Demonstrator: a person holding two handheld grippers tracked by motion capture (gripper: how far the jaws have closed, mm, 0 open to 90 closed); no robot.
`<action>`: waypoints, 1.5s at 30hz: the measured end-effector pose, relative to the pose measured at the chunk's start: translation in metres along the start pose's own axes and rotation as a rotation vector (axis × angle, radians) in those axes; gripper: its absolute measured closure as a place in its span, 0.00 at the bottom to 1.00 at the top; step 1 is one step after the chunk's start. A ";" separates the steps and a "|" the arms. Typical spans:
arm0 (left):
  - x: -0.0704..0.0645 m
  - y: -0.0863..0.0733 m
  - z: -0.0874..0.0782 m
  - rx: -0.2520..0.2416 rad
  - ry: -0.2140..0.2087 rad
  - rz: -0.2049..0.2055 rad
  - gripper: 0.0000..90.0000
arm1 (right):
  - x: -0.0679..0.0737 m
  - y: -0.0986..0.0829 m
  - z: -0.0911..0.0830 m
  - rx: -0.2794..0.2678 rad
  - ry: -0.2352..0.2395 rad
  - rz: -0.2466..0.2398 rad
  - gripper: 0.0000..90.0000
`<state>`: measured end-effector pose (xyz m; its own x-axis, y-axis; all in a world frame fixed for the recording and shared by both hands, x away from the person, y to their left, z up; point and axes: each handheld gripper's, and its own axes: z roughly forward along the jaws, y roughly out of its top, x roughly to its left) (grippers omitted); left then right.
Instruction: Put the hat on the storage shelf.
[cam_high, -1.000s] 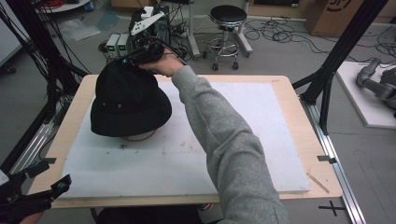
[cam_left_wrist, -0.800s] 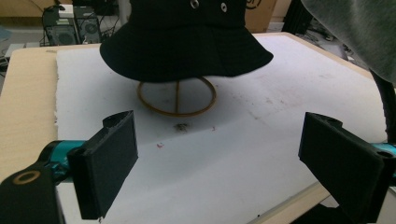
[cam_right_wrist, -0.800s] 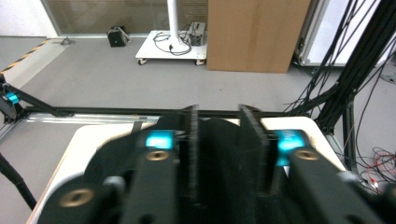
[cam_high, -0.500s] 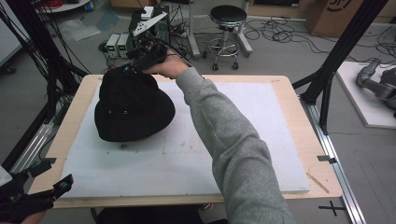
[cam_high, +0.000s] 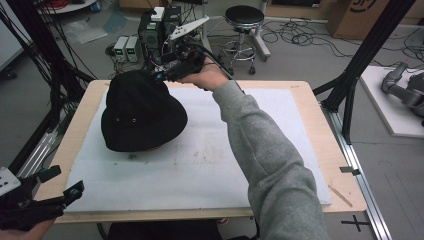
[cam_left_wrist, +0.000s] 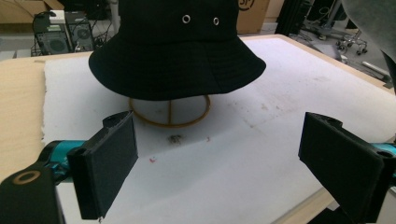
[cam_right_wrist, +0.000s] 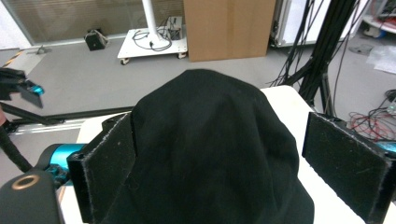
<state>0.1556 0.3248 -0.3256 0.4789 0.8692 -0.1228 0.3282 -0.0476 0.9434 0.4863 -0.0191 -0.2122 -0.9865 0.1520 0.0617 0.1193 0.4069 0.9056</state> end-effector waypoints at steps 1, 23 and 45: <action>0.000 0.001 0.002 -0.002 -0.003 0.004 0.13 | 0.002 -0.003 -0.005 0.003 -0.006 0.003 0.11; -0.004 0.022 0.048 -0.005 -0.067 0.030 0.13 | 0.035 -0.062 -0.117 -0.023 -0.181 0.060 0.11; -0.007 0.032 0.074 -0.015 -0.101 0.037 0.13 | 0.089 -0.134 -0.186 -0.104 -0.405 0.127 0.11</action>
<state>0.2231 0.2810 -0.3171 0.5701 0.8131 -0.1178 0.2967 -0.0701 0.9524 0.3615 -0.2278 -0.2500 -0.8381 0.5449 0.0249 0.2048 0.2721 0.9402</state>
